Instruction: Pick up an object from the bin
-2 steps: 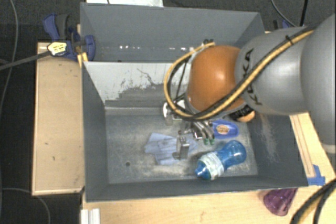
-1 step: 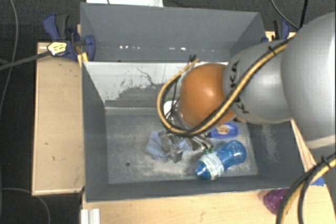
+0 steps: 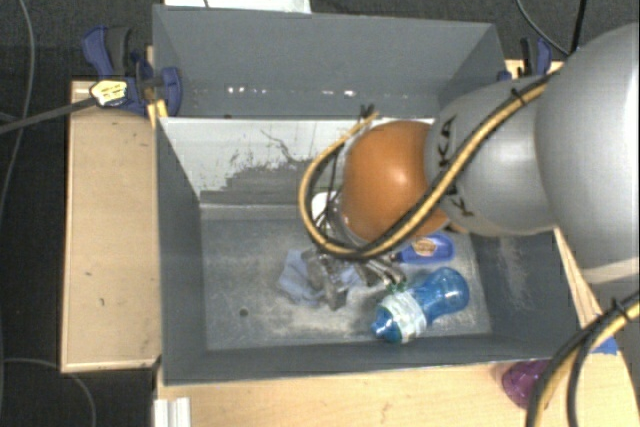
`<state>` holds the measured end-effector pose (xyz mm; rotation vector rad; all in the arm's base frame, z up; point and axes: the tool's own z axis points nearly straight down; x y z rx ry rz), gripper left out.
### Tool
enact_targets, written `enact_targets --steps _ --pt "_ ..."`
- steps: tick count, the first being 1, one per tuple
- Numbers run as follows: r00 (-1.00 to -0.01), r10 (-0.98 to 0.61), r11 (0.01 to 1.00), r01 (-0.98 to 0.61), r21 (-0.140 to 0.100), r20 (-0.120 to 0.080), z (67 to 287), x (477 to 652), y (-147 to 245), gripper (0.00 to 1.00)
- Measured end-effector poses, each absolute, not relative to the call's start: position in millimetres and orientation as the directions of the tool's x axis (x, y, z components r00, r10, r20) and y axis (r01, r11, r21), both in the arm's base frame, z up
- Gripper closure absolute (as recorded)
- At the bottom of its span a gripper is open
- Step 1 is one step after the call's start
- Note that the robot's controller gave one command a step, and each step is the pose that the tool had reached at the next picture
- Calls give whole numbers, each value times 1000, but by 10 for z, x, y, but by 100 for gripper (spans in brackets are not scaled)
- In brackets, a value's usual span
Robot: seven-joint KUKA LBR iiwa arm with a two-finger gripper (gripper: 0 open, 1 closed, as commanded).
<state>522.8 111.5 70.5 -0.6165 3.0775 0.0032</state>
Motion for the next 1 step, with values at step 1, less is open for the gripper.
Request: enact_targets --steps 1 --pt "-921 -389 921 -389 2 -4 886 5263 1086 100"
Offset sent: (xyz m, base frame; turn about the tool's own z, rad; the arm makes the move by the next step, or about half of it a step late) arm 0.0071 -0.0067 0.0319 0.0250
